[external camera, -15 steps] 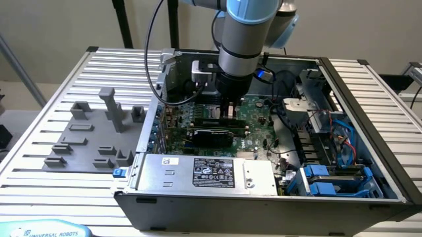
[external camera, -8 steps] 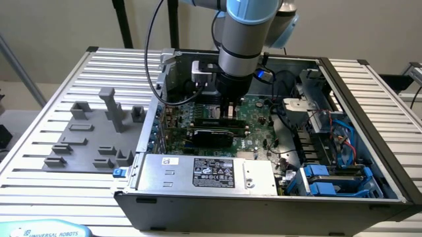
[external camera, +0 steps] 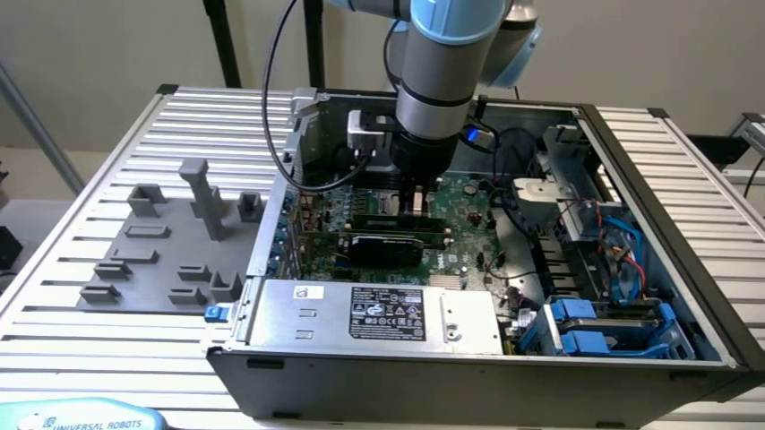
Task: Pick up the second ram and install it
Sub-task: 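Insert the second ram into the second slot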
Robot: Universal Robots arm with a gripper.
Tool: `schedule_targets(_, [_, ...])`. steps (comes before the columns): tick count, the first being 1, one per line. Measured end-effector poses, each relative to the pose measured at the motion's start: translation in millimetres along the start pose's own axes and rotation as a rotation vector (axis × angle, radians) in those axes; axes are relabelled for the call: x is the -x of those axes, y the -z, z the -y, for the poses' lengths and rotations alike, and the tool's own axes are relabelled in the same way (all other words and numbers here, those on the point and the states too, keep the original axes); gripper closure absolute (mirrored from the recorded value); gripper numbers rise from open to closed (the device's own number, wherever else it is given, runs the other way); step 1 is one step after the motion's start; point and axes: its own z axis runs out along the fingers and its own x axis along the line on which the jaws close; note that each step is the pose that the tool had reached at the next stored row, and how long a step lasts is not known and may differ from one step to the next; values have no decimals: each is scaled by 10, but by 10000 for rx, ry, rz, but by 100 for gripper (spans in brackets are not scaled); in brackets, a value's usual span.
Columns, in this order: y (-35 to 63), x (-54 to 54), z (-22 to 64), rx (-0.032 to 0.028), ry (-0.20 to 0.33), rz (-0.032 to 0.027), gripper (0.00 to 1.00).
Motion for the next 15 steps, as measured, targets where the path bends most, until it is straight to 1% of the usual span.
schedule_targets(8, [-1, 5, -1, -2, -36, -3, 86])
schedule_targets(15, [-8, 10, -1, -16, -38, -28, 86])
